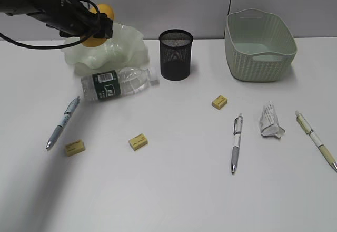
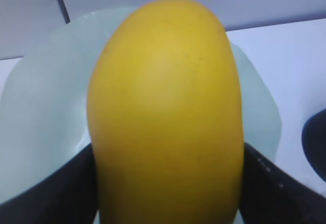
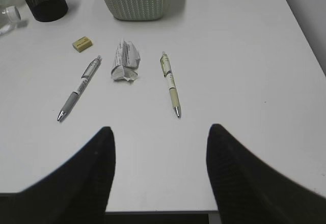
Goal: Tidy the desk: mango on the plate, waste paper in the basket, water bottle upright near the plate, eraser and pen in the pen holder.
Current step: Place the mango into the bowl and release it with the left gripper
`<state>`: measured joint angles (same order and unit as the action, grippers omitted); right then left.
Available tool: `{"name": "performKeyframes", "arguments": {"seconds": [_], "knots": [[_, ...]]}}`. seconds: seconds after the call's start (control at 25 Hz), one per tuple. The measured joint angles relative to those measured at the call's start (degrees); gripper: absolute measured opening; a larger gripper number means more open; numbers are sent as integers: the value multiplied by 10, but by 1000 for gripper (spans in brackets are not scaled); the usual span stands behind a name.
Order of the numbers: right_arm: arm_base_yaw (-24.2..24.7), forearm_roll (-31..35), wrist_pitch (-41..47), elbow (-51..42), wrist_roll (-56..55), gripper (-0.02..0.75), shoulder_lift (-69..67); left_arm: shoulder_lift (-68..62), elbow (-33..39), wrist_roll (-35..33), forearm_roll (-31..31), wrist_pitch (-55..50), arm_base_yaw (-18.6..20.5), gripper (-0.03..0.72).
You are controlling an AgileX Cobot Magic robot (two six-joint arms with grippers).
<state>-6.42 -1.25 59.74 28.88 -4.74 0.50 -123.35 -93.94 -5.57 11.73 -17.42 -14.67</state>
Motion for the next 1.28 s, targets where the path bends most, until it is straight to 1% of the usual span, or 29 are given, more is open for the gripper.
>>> {"name": "performKeyframes", "arguments": {"seconds": [0.24, 0.48, 0.76, 0.96, 1.28], "knots": [[0, 0, 0, 0, 0, 459, 0, -79, -67, 0, 0, 0, 11, 565], [0, 0, 0, 0, 0, 459, 0, -123, -100, 0, 3, 0, 14, 565], [0, 0, 0, 0, 0, 459, 0, -142, -112, 0, 7, 5, 14, 568], [0, 0, 0, 0, 0, 459, 0, -142, -113, 0, 8, 15, 14, 617], [0, 0, 0, 0, 1, 459, 0, -141, -113, 0, 9, 3, 14, 627]]}}
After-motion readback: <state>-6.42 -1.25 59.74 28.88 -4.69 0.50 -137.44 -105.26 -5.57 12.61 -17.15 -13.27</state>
